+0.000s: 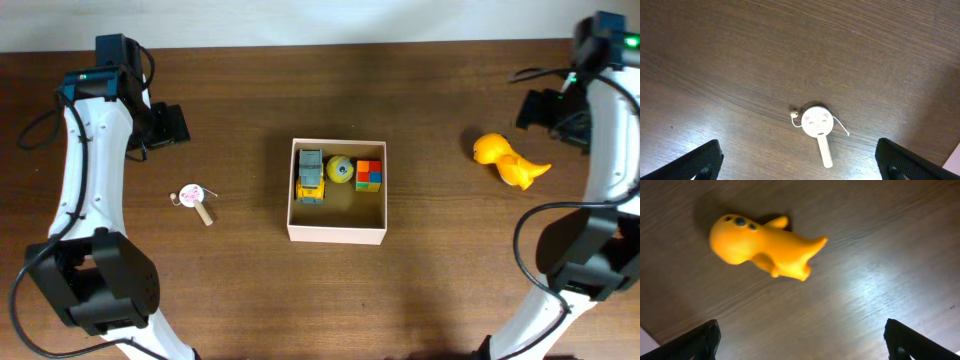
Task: Pack container
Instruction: 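Raise the left gripper and move it back to the left side, then lower the right gripper onto the orange duck and grasp it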
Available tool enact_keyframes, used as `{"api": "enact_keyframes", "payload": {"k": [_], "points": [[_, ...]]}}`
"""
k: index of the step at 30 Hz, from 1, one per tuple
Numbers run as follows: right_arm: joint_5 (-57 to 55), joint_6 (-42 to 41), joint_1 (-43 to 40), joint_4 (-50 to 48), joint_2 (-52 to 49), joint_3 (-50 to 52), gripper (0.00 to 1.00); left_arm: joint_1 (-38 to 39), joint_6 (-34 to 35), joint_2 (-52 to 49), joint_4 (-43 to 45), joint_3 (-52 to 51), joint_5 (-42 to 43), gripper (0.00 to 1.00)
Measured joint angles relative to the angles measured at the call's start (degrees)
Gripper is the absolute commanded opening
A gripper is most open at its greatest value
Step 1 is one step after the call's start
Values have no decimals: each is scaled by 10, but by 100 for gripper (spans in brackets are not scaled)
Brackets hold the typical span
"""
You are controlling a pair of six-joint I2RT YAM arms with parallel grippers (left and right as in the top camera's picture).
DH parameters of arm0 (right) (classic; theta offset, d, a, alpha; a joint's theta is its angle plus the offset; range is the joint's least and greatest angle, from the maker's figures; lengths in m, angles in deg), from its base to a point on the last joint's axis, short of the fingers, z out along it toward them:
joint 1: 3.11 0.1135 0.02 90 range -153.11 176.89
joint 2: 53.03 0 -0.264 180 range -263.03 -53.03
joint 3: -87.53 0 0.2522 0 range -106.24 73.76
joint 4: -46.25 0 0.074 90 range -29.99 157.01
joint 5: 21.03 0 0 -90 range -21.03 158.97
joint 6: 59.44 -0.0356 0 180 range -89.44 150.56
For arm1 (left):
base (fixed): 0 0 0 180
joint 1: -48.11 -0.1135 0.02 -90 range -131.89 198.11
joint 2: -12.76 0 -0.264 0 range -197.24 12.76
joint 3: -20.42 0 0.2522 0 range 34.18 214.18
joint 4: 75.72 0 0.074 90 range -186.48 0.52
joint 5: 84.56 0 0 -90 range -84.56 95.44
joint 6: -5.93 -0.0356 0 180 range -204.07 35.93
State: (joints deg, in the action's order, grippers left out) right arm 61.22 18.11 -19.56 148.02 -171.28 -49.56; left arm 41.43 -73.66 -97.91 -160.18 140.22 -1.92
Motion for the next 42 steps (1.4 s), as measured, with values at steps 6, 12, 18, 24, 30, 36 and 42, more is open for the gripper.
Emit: {"api": "enact_keyframes", "payload": {"k": [6, 12, 18, 24, 30, 36, 42], "points": [[58, 55, -31, -15, -1, 0, 99, -2, 2, 0, 32, -1, -5, 99], [92, 101, -22, -42, -23, 0, 99, -23, 2, 0, 58, -1, -7, 99], [100, 122, -12, -62, -62, 1, 90, -55, 2, 0, 57, -1, -11, 99], [103, 126, -10, -62, -96, 1, 76, -64, 2, 0, 56, -1, -11, 99], [104, 129, -4, -67, -122, 19, 69, -64, 2, 0, 56, -1, -11, 99], [105, 129, 7, -94, -123, 74, 62, -64, 2, 0, 56, -1, -11, 99], [104, 129, 10, -110, -123, 99, 56, -64, 2, 0, 56, -1, -11, 99]]}}
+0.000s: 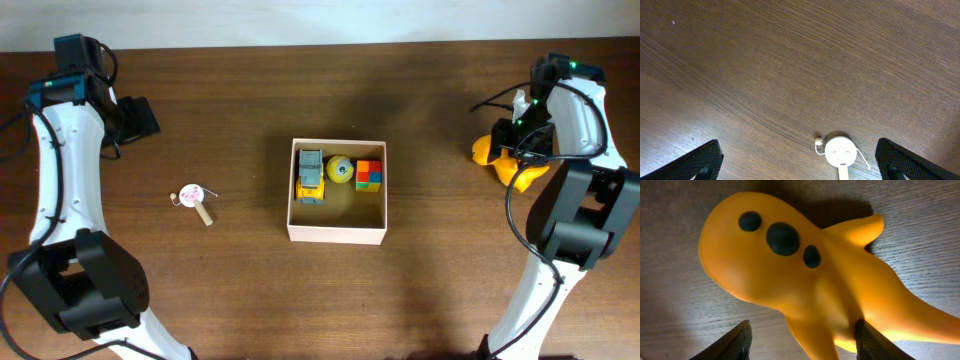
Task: Pack container
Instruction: 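Lower the right gripper onto the orange duck and grasp it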
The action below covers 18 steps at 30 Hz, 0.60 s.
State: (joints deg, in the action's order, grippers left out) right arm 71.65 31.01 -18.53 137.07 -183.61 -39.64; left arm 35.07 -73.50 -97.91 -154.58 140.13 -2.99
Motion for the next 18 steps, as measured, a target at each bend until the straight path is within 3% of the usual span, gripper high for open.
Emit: {"api": "enact_keyframes", "payload": {"k": [3, 8, 15, 18], "points": [[-1, -1, 0, -3, 0, 1, 46, 0, 0, 0, 0, 0, 0, 99], [-2, 0, 0, -3, 0, 1, 17, 0, 0, 0, 0, 0, 0, 99], [-2, 0, 0, -2, 0, 1, 4, 0, 0, 0, 0, 0, 0, 99], [2, -1, 0, 1, 0, 1, 4, 0, 0, 0, 0, 0, 0, 99]]}}
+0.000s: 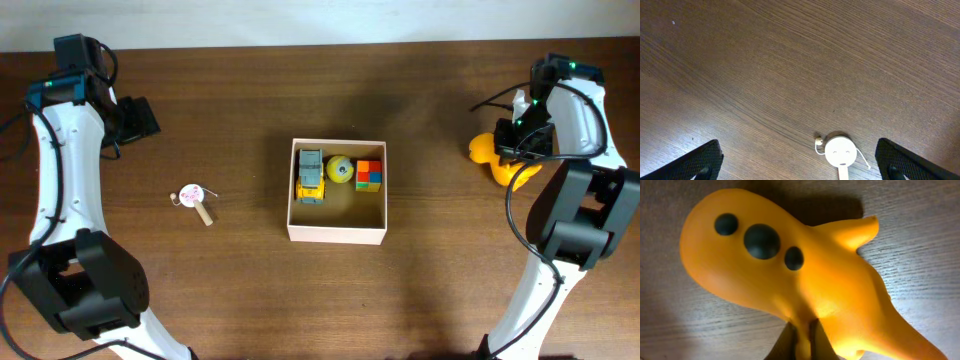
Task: Pack container
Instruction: 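Lower the right gripper onto the orange duck and grasp it, then lift the duck with the right gripper and carry it over the box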
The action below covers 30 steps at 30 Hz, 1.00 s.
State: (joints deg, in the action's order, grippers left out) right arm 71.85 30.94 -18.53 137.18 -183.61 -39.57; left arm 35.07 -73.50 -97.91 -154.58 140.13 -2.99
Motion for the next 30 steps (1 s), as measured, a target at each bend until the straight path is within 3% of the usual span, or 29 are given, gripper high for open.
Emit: {"api": "enact_keyframes", "payload": {"k": [13, 30], "points": [[18, 8, 26, 52, 0, -23, 4, 0, 0, 0, 2, 0, 0, 99], [60, 63, 137, 198, 18, -268, 4, 0, 0, 0, 12, 0, 0, 99]]}}
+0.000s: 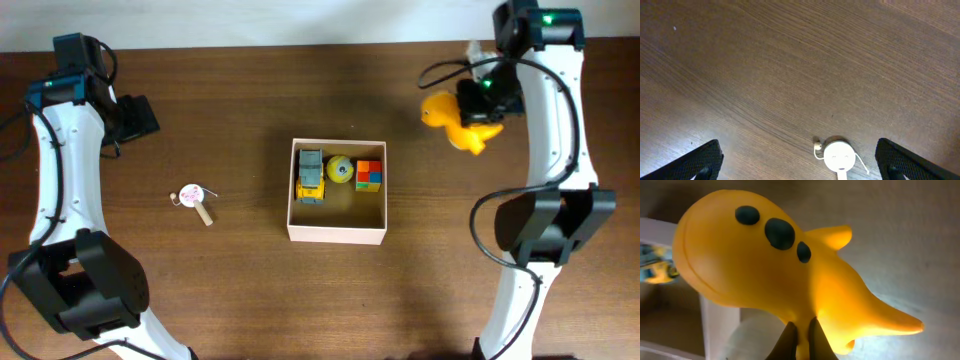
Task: Pack container
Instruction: 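Lift the duck with the right gripper and carry it over the box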
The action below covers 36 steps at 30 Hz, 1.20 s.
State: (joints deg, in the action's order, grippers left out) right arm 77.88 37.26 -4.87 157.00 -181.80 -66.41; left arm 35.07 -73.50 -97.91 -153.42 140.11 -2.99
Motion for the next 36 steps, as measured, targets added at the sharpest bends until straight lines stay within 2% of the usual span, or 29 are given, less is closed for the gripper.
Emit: {"api": "enact_keyframes", "payload": {"k": [11, 19, 36], "points": [[8, 13, 142, 0, 66, -15, 4, 0, 0, 0, 3, 0, 0, 99], [-1, 9, 234, 0, 80, -13, 4, 0, 0, 0, 3, 0, 0, 99], [-28, -13, 325, 0, 82, 119, 4, 0, 0, 0, 4, 0, 0, 99]]}}
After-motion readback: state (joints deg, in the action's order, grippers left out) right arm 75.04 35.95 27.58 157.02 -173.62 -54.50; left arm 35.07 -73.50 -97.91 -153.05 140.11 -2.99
